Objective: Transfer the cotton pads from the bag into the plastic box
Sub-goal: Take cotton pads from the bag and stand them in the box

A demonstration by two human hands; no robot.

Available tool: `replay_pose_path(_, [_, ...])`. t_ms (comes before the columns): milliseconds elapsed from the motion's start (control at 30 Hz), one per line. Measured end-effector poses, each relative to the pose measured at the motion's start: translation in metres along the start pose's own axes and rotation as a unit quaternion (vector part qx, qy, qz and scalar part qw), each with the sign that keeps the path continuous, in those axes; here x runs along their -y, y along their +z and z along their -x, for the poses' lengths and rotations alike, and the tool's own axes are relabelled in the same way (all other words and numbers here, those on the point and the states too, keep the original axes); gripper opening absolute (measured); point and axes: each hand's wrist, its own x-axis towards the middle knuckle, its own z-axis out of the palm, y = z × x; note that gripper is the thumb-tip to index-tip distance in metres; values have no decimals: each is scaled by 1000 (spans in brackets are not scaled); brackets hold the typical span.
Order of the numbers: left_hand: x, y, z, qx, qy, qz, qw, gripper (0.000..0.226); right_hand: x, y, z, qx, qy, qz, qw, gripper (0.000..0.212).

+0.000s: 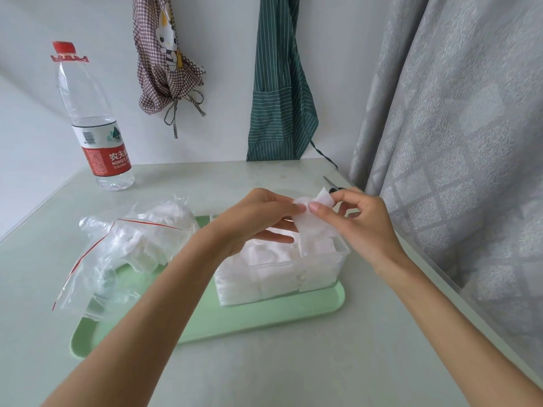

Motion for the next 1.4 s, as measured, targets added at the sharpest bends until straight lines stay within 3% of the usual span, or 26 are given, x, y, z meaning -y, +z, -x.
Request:
replay_pose_path(133, [5,-3,0,20,-11,56,998,6,0,-3,-4,-42,-72,11,996,17])
replay_pose_path(333, [8,-9,6,45,-5,71,996,14,2,-6,4,-16,-106,10,994,26])
replay_pose_path(567, [16,-15,13,-25,11,2,1000,13,22,-16,5,-4,-179,83,980,29])
replay_pose_path(700, [15,-12,15,-53,29,-4,998,15,47,-9,13,118,-64,-179,975,25])
replay_pose_path(733, [14,-11,15,-50,30,-4,998,18,48,-6,13,135,-22,-197,971,22])
replay_pose_path(800, [14,-11,17,-41,30,0,999,24,41,0,11,146,24,-127,981,21])
replay_pose_path(900, [16,-11,21,-29,29,25,999,28,28,7,8,83,47,-39,995,30])
replay_pose_path(1100, [14,-4,17,-36,-15,67,997,34,14,18,8,-8,-27,51,998,57])
replay_pose_path(1200, [19,-5,13,-47,22,8,999,25,9,16,2,4,-31,89,996,59])
replay_pose_path(1400, [15,-15,3,-86,44,28,995,19,1,-18,-5,115,24,170,978,60])
